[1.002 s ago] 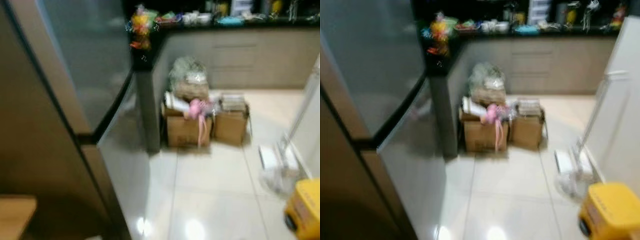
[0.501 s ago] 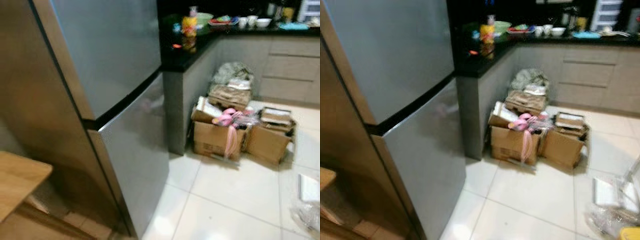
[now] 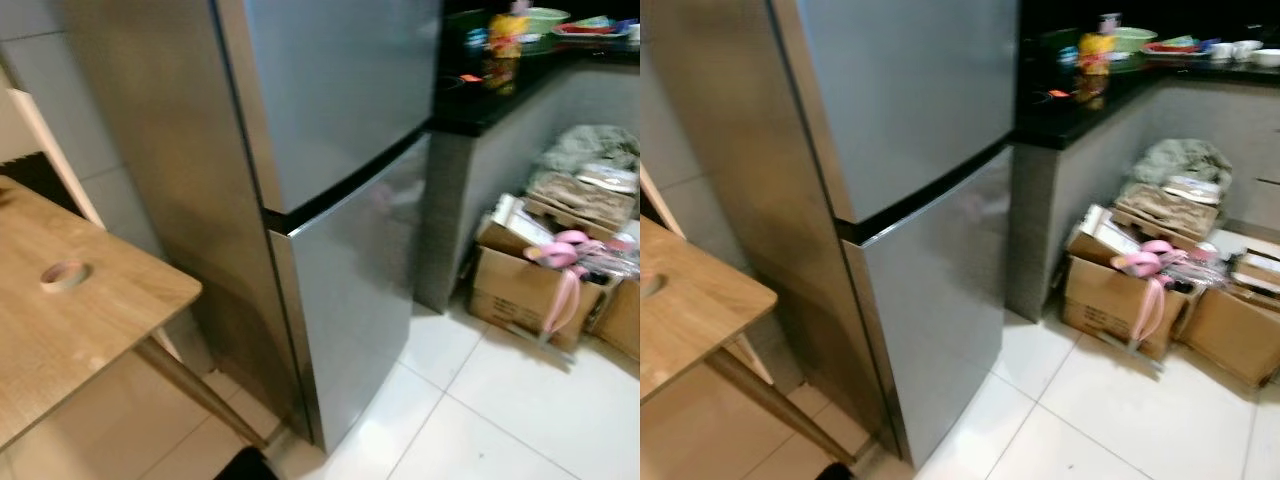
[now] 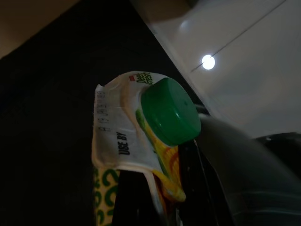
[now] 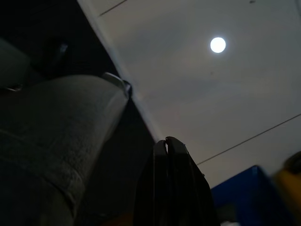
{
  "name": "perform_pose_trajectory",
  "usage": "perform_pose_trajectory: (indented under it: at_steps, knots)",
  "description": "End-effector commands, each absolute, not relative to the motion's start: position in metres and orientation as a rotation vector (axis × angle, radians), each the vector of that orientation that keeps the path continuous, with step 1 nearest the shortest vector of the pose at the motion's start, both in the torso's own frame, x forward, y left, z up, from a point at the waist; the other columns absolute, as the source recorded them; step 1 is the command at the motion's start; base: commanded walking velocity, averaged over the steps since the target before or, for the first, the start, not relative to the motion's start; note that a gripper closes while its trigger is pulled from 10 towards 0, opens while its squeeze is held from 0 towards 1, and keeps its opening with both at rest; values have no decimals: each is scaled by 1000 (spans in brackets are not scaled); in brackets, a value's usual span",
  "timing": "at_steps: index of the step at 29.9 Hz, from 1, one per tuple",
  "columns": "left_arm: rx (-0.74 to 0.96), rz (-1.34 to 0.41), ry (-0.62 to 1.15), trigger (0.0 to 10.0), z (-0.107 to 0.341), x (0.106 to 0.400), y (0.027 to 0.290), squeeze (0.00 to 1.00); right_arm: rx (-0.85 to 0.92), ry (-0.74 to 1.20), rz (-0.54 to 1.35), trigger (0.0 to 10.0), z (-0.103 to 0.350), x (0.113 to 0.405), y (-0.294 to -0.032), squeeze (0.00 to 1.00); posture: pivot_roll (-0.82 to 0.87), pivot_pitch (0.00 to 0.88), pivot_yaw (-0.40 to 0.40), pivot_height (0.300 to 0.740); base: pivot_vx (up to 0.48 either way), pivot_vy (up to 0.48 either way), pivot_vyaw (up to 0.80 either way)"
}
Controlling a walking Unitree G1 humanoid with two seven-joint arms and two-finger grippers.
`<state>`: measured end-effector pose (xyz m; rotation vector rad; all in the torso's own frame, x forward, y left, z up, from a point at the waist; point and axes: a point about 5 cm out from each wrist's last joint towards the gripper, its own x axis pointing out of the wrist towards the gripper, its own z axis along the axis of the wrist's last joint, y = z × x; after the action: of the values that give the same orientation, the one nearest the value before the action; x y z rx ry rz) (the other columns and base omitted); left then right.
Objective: Restocking fridge
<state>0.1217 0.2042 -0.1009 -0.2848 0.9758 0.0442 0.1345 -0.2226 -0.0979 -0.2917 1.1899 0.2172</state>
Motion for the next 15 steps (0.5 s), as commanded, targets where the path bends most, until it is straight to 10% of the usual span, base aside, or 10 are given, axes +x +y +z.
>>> perform_pose_trajectory:
  at_steps: [1, 15]
  knots:
    - [-295, 36, 975, 10000, -101, 122, 202, 0, -295, 1173, 236, 10000, -97, 140, -216, 0, -75, 0, 31, 740, 0, 0, 781]
    - [-300, 13, 976, 10000, -101, 122, 200, 0, -346, 1167, 199, 10000, -97, 141, -221, 0, -76, 0, 33, 740, 0, 0, 614]
